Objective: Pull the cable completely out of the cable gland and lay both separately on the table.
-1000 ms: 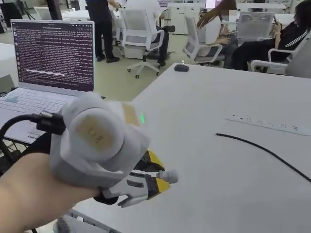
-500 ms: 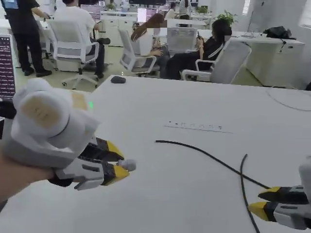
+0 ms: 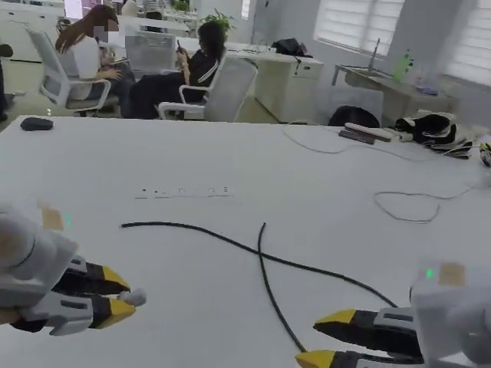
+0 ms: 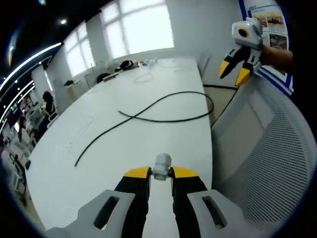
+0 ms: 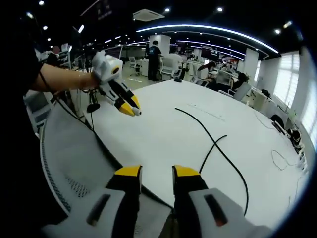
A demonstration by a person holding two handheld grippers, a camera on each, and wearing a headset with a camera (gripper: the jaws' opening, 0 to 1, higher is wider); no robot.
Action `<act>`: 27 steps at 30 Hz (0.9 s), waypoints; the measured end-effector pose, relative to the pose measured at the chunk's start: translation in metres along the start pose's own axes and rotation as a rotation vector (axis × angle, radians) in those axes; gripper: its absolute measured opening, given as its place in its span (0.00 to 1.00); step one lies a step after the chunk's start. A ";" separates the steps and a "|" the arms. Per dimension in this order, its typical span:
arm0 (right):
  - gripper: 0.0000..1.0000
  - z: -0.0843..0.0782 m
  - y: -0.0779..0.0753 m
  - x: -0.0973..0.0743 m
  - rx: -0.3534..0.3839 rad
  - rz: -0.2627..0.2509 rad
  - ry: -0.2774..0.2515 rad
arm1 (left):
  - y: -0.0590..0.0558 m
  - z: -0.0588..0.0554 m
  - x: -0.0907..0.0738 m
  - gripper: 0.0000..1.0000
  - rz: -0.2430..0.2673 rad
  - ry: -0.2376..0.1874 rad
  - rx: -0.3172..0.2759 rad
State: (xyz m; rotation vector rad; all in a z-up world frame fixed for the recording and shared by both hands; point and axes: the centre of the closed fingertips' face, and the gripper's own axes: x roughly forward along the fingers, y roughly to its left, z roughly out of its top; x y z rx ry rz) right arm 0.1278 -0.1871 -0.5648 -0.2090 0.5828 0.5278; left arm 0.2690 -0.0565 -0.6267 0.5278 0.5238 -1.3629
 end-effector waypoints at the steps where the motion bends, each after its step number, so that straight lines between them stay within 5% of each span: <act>1: 0.24 0.000 0.002 0.000 0.010 -0.003 -0.003 | 0.001 -0.004 0.006 0.17 -0.017 0.008 -0.025; 9: 0.25 -0.003 0.017 0.001 0.039 -0.036 0.015 | 0.021 -0.047 0.050 0.17 -0.065 0.085 -0.077; 12: 0.25 -0.004 0.023 -0.002 0.061 -0.050 0.013 | 0.023 -0.063 0.061 0.17 -0.098 0.133 -0.014; 19: 0.23 -0.005 0.029 -0.004 0.089 -0.095 0.012 | 0.020 -0.087 0.075 0.17 -0.120 0.182 0.000; 27: 0.24 0.002 0.030 -0.004 0.082 -0.117 -0.002 | 0.014 -0.102 0.076 0.17 -0.130 0.215 0.041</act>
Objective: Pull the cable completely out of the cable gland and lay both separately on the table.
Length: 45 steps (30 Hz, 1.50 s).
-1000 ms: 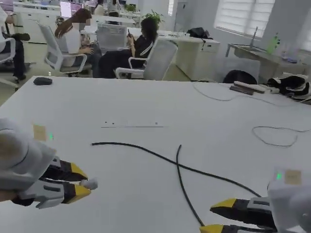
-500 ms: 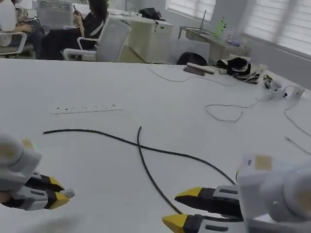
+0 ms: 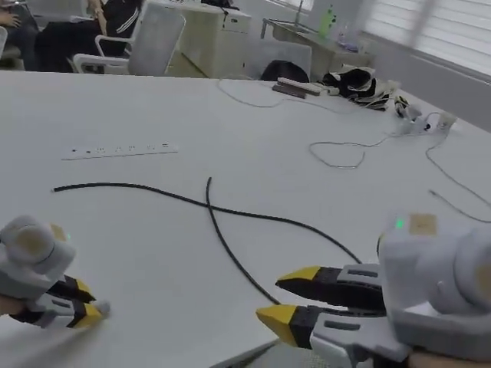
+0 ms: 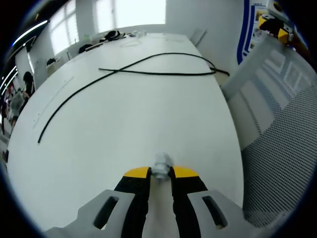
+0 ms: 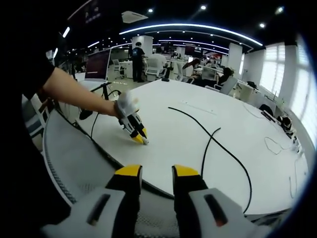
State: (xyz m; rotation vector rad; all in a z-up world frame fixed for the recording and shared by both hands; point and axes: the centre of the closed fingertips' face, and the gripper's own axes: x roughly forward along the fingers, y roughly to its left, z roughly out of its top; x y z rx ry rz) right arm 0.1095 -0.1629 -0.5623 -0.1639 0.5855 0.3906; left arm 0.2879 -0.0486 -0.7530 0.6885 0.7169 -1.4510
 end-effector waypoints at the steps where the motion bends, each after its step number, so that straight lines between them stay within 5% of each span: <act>1: 0.24 0.001 -0.001 0.000 -0.004 0.000 -0.004 | 0.000 -0.001 0.000 0.17 0.001 0.002 -0.003; 4: 0.25 0.006 -0.003 0.000 -0.015 0.012 -0.017 | 0.003 -0.003 -0.005 0.23 0.024 0.018 -0.020; 7: 0.25 0.006 -0.008 0.002 -0.026 0.025 -0.016 | 0.013 0.007 -0.018 0.43 0.080 -0.015 -0.035; 13: 0.25 0.001 -0.026 0.014 -0.043 0.078 0.025 | 0.014 0.039 -0.083 0.48 0.207 -0.127 -0.174; 17: 0.25 -0.011 -0.035 0.027 -0.002 0.125 0.066 | -0.012 0.062 -0.138 0.54 0.288 -0.231 -0.284; 19: 0.26 -0.019 -0.037 0.034 0.016 0.151 0.090 | -0.031 0.063 -0.161 0.53 0.325 -0.239 -0.305; 23: 0.28 -0.029 -0.031 0.043 0.042 0.198 0.127 | -0.056 0.046 -0.187 0.53 0.434 -0.241 -0.375; 26: 0.29 -0.037 -0.025 0.046 0.052 0.214 0.149 | -0.068 0.012 -0.200 0.49 0.554 -0.159 -0.433; 30: 0.33 -0.049 -0.015 0.046 0.111 0.240 0.191 | -0.087 -0.009 -0.196 0.58 0.552 -0.204 -0.584; 33: 0.35 -0.044 -0.018 0.047 0.155 0.238 0.168 | -0.095 -0.022 -0.189 0.63 0.535 -0.167 -0.586; 36: 0.38 -0.048 -0.008 0.048 0.194 0.265 0.192 | -0.098 -0.022 -0.185 0.63 0.530 -0.216 -0.651; 40: 0.40 -0.048 -0.007 0.050 0.187 0.244 0.192 | -0.100 -0.023 -0.177 0.62 0.520 -0.201 -0.638; 45: 0.44 -0.058 0.000 0.058 0.143 0.241 0.253 | -0.098 -0.028 -0.174 0.59 0.533 -0.170 -0.629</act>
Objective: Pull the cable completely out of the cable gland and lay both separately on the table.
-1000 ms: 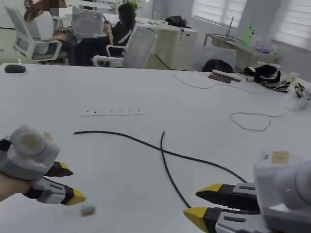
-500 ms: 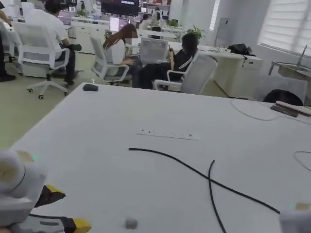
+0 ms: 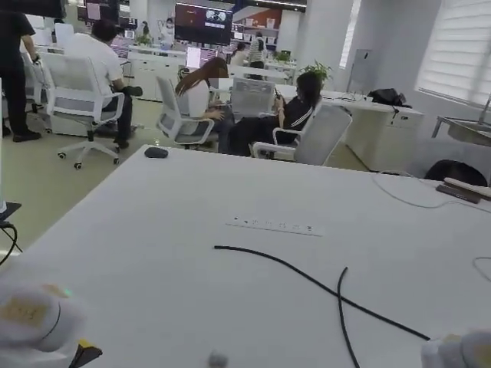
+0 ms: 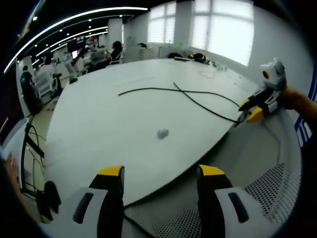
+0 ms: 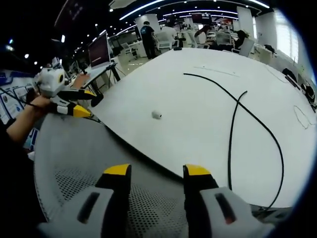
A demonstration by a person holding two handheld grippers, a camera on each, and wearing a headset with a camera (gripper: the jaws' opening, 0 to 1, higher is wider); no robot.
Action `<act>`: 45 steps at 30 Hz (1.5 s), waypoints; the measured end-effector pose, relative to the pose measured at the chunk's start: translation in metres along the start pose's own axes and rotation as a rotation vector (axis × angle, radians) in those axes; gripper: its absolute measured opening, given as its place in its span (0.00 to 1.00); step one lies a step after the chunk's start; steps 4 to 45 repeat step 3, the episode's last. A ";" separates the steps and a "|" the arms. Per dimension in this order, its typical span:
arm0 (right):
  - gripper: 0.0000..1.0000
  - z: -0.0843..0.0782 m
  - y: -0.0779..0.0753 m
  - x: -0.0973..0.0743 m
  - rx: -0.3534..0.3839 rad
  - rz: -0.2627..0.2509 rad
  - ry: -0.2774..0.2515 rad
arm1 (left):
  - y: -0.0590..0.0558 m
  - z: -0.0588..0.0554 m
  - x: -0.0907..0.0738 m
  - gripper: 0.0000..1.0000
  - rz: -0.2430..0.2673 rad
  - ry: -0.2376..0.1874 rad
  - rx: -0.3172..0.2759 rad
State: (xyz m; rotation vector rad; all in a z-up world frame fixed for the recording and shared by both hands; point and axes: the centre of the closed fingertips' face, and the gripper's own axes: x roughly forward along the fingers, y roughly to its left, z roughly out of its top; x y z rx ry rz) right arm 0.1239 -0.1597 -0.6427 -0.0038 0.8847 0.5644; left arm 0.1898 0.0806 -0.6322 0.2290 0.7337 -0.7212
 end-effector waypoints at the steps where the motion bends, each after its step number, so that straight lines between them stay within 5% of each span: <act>1: 0.44 -0.001 -0.002 0.001 -0.009 -0.017 0.006 | -0.001 -0.002 0.000 0.58 0.003 0.013 0.012; 3: 0.45 -0.001 -0.003 0.001 -0.017 -0.031 0.005 | 0.000 -0.006 0.001 0.57 0.017 0.035 0.054; 45: 0.45 -0.001 -0.003 0.001 -0.017 -0.031 0.005 | 0.000 -0.006 0.001 0.57 0.017 0.035 0.054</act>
